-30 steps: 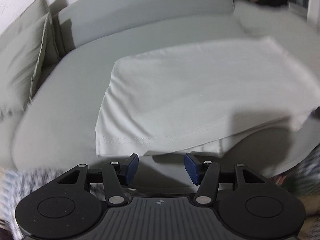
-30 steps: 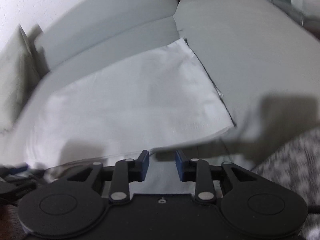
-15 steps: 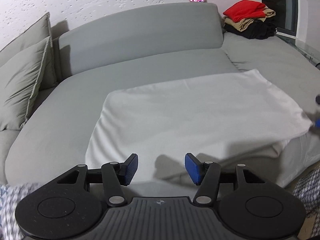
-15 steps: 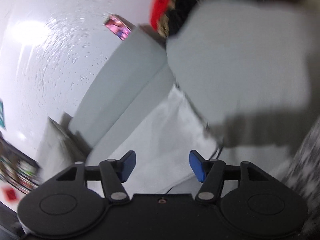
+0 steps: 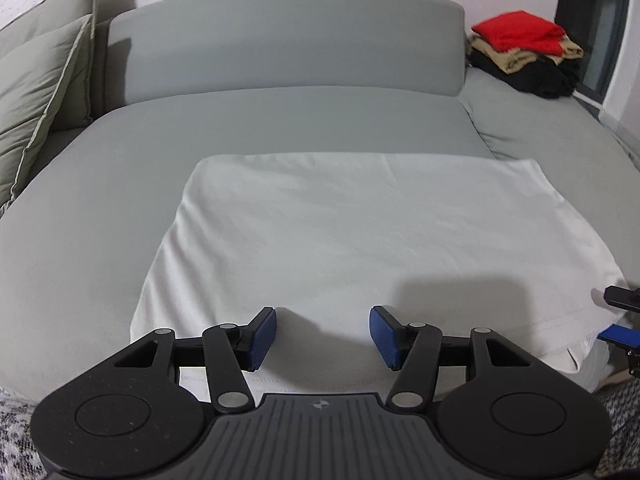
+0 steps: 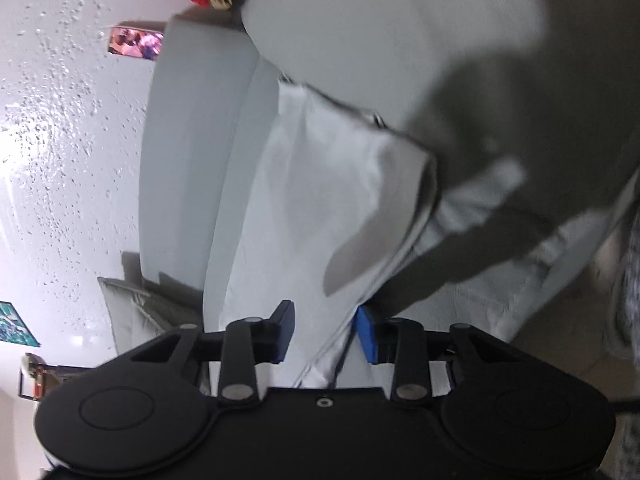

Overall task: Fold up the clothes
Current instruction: 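Grasp the hoodie corner with the right tool and lift it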

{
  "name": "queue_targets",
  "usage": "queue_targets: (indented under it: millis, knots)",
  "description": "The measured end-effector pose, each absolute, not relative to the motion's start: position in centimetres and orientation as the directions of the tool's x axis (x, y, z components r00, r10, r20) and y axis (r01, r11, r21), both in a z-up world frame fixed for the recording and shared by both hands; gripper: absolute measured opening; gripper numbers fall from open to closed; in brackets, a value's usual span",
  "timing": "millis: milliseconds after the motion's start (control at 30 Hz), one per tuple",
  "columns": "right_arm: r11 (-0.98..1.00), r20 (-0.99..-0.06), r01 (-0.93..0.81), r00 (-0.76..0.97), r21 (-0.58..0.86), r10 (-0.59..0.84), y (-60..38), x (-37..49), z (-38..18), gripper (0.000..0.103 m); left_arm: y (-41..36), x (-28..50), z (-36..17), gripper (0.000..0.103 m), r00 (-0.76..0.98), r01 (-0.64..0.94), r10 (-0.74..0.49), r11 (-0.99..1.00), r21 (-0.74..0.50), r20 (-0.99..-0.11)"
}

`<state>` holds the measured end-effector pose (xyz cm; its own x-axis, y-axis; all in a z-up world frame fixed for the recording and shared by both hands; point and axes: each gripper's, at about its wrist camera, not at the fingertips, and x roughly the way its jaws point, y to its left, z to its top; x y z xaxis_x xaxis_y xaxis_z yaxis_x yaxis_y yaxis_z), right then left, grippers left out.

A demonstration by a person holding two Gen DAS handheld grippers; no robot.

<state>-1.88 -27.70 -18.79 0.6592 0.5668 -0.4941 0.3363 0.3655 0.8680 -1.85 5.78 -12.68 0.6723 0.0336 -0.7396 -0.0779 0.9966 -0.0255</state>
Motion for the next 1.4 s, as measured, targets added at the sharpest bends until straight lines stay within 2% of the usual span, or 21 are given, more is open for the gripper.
queue_targets:
  millis: [233, 333, 400, 500, 600, 633, 667, 767, 867, 967, 1033, 1067, 1100, 1200, 1300, 1400]
  knots:
    - [0.294, -0.465, 0.363, 0.743, 0.884, 0.481, -28.4, -2.3, -20.1, 0.032, 6.3, -1.9, -12.7, 0.055, 0.671, -0.094, 0.027, 0.994, -0.048, -0.741]
    - [0.321, -0.47, 0.359, 0.785, 0.876, 0.405, -28.6, -1.5, -20.2, 0.035, 6.8, -2.0, -12.1, 0.055, 0.677, -0.091, 0.015, 0.994, -0.063, -0.736]
    - [0.393, -0.498, 0.366, 0.807, 0.843, 0.316, -28.8, -0.5, -19.8, 0.04, 7.3, -2.0, -11.5, 0.055, 0.683, -0.088, 0.001, 0.993, -0.081, -0.731]
    - [0.409, -0.503, 0.364, 0.807, 0.836, 0.309, -28.8, 1.1, -20.1, 0.048, 8.2, -2.0, -10.5, 0.055, 0.692, -0.083, -0.02, 0.991, -0.108, -0.722]
    - [0.436, -0.508, 0.359, 0.81, 0.825, 0.293, -28.4, 2.2, -20.1, 0.048, 9.1, -1.3, -10.5, 0.052, 0.672, -0.095, 0.048, 0.995, -0.021, -0.739]
    - [0.449, -0.514, 0.361, 0.81, 0.817, 0.284, -28.2, 2.5, -20.0, 0.044, 9.5, -0.9, -11.1, 0.048, 0.643, -0.103, 0.084, 0.994, 0.022, -0.762]
    - [0.454, -0.516, 0.363, 0.811, 0.814, 0.277, -28.1, 2.6, -19.9, 0.042, 9.8, -0.6, -11.7, 0.037, 0.612, -0.11, 0.12, 0.992, 0.065, -0.781]
    - [0.471, -0.532, 0.378, 0.807, 0.797, 0.254, -28.1, 2.4, -19.9, 0.019, 10.4, -0.5, -12.9, 0.036, 0.558, -0.098, 0.153, 0.988, 0.118, -0.816]
    - [0.483, -0.543, 0.384, 0.803, 0.787, 0.247, -28.0, 2.6, -19.7, 0.018, 10.2, -1.1, -12.8, 0.036, 0.54, -0.052, 0.186, 0.981, 0.188, -0.821]
    - [0.511, -0.561, 0.388, 0.793, 0.767, 0.239, -27.6, 2.9, -19.4, 0.024, 10.8, -1.9, -12.3, 0.037, 0.529, 0.002, 0.21, 0.969, 0.249, -0.822]
    - [0.546, -0.578, 0.39, 0.784, 0.742, 0.226, -27.3, 3.2, -19.0, 0.023, 12.0, -2.5, -11.7, 0.037, 0.536, 0.002, 0.218, 0.966, 0.26, -0.816]
    - [0.566, -0.59, 0.395, 0.779, 0.724, 0.211, -27.1, 3.3, -18.8, 0.021, 12.7, -2.6, -11.4, 0.037, 0.532, -0.005, 0.215, 0.968, 0.251, -0.819]
    - [0.575, -0.601, 0.405, 0.775, 0.711, 0.197, -26.9, 3.3, -18.7, 0.013, 13.2, -2.4, -11.2, 0.037, 0.521, -0.011, 0.206, 0.972, 0.235, -0.828]
    - [0.603, -0.621, 0.419, 0.766, 0.679, 0.167, -26.5, 3.5, -18.2, 0.006, 14.5, -2.1, -11.3, 0.036, 0.49, -0.017, 0.154, 0.986, 0.167, -0.858]
    - [0.689, -0.634, 0.394, 0.763, 0.609, 0.124, -25.5, 3.6, -16.6, 0.005, 15.0, -2.2, -10.9, 0.036, 0.513, -0.028, 0.113, 0.993, 0.116, -0.851]
    - [0.779, -0.637, 0.341, 0.765, 0.526, 0.095, -24.3, 3.7, -14.6, 0.004, 14.9, -3.2, -9.7, 0.038, 0.585, -0.015, 0.121, 0.99, 0.138, -0.802]
